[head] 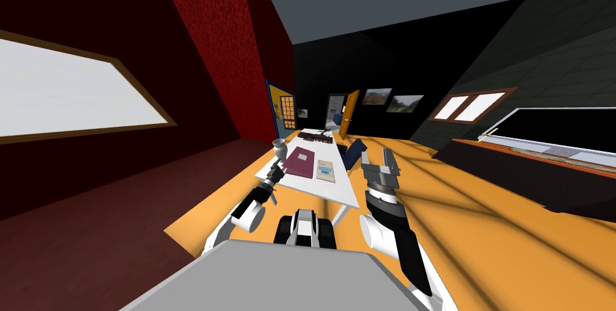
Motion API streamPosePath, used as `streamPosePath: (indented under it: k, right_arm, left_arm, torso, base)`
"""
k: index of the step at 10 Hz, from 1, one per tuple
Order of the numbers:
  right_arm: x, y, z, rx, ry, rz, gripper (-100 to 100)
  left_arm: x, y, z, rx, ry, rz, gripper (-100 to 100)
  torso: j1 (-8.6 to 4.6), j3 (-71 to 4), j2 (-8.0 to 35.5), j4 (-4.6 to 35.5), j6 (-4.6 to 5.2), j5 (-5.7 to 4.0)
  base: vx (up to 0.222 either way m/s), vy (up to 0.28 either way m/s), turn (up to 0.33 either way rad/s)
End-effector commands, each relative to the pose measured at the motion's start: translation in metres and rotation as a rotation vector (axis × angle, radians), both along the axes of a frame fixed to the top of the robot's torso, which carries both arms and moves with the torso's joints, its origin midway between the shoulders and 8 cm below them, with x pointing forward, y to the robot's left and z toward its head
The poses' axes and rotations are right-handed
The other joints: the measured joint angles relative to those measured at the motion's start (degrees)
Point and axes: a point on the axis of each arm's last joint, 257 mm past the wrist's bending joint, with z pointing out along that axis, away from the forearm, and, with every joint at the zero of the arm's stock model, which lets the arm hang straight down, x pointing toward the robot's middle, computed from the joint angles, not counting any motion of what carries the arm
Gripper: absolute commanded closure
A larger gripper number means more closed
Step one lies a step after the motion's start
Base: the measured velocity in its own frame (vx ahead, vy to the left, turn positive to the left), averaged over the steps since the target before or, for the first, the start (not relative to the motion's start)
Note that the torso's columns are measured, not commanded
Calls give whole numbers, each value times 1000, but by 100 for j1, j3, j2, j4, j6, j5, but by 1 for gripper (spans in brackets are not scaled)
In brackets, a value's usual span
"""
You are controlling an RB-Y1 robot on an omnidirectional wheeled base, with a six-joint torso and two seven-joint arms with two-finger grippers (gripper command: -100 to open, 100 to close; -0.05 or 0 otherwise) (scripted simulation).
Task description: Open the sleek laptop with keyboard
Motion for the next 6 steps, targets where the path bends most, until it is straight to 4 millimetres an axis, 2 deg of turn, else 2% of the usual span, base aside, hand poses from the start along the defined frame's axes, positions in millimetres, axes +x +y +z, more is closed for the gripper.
streamPosePath:
  k: [1, 6]
  right_arm:
    - [0, 0, 0, 0, 0, 0, 0]
    - [0, 0, 0, 0, 0, 0, 0]
  left_arm:
    - [0, 0, 0, 0, 3, 0, 0]
    - [0, -1, 1, -1, 0, -2, 0]
  torso:
    - [3, 2, 2, -2, 2, 2]
    - [7, -6, -11, -11, 0, 5]
  base:
    - [0, 0, 0]
    - [0, 0, 0]
